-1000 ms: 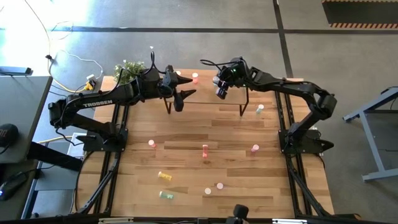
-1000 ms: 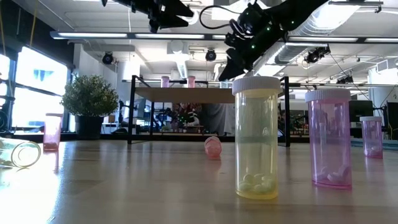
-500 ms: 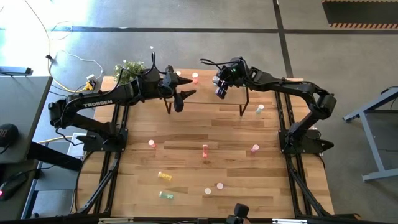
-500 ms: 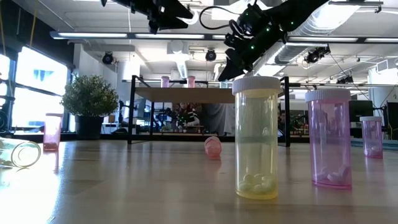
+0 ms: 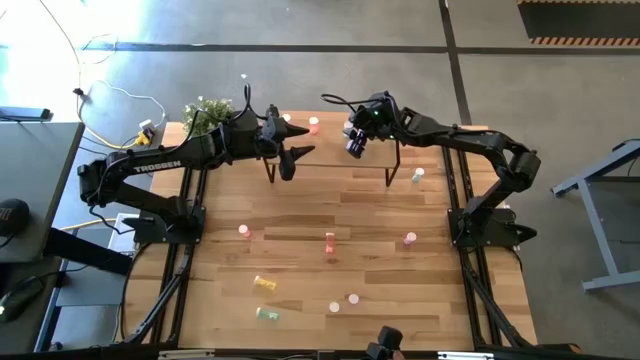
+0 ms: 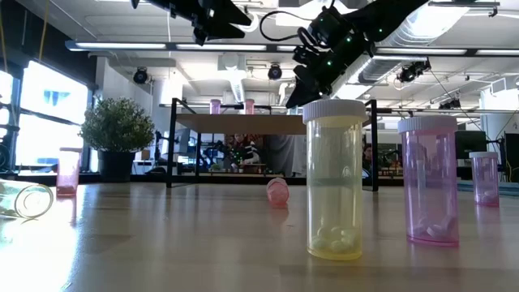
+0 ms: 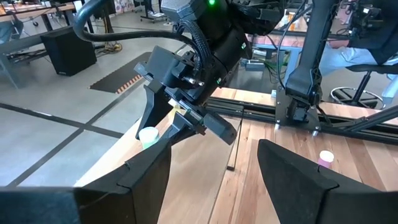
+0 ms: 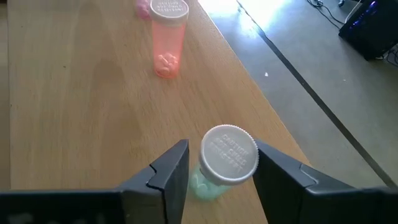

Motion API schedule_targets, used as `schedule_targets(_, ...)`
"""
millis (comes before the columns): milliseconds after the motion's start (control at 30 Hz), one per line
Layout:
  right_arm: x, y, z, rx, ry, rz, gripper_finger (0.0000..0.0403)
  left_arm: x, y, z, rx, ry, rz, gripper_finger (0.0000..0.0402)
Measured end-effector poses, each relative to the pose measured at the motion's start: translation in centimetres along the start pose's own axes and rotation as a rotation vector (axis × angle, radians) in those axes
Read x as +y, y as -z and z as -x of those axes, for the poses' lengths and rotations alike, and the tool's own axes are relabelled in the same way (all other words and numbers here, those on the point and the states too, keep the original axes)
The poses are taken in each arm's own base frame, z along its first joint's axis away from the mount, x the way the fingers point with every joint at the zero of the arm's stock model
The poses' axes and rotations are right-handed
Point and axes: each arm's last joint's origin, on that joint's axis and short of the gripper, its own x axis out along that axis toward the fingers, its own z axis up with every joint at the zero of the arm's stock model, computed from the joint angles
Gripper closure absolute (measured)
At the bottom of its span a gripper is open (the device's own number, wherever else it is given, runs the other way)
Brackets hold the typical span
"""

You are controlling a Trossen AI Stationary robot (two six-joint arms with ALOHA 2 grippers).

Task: Pick and place medicine bottles onto shelf by color
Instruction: Put the top blue pill bottle on the shelf, then put the left orange bill bottle on the shelf aligned with the other orange pill bottle

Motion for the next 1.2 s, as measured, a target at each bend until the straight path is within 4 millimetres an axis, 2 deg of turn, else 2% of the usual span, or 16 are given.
schedule_targets(133,-0.3,-1.1,0.4,-0.031,0.024,-0.001,0.0244,0.0,0.1,0.0,0.005,0.000,0.000,0.0171)
schedule_targets(433,-0.8,-2.3,1.3,0.018,0.060,-0.002,0.0244,0.0,0.1,0.0,0.012,0.001,0.000,0.0172)
schedule_targets(733,-0.2,-4.3,2.6,0.005,0.027,-0.018,0.0244,0.0,0.1,0.0,0.011,0.001,-0.001,0.0172)
schedule_targets(1033,-0.2,-6.5,5.4,0.082,-0.064,-0.162,0.0244,0.0,0.5,0.0,0.049,0.002,0.000,0.0172)
schedule_targets(1200,1.0,-7.1,6.4,0.135,-0.134,-0.242,0.0244,-0.5,1.4,0.2,0.148,0.025,-0.003,0.0172)
